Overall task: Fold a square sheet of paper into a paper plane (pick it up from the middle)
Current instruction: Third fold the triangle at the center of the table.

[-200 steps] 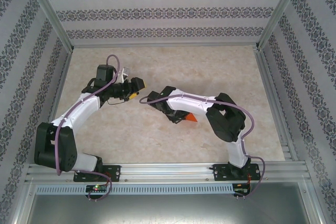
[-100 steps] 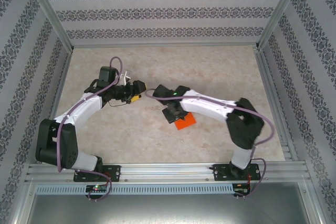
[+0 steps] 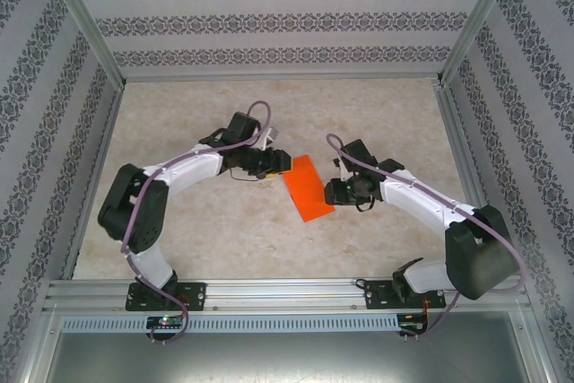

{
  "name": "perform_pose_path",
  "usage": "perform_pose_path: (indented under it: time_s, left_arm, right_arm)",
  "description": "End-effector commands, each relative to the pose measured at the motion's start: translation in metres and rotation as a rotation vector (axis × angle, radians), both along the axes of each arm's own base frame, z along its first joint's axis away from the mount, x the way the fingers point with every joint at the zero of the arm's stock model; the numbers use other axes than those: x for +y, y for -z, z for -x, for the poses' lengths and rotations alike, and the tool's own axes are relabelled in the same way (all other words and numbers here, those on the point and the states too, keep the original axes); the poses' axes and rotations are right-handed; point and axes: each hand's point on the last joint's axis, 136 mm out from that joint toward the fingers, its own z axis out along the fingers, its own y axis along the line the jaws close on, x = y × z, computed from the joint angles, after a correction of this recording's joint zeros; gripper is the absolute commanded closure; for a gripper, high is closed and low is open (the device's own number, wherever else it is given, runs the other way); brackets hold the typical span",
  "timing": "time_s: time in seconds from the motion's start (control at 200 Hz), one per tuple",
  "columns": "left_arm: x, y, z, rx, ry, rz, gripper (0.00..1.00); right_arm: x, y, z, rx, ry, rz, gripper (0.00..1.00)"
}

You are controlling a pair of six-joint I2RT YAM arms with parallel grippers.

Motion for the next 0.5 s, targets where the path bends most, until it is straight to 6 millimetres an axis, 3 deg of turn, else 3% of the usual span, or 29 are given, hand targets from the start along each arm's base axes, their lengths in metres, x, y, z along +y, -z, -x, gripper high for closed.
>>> perform_pose_path:
  time_s: [0.0, 0.195, 0.5]
  left_arm:
    - [-0.019, 0.017, 0.006, 0.000, 0.062, -0.062, 0.55]
    - [-0.038, 0.051, 0.021, 0.060, 0.131, -0.124, 0.69]
    - [-0.020, 0.089, 0.033, 0.093, 0.156, -0.270, 0.76]
  right_arm:
    - [0.008, -0.005, -0.003, -0.020, 0.005, -0.101, 0.57]
    - [0.000, 0.005, -0.002, 0.000, 0.049, -0.158, 0.57]
    - [0.001, 0.017, -0.002, 0.041, 0.072, -0.197, 0.57]
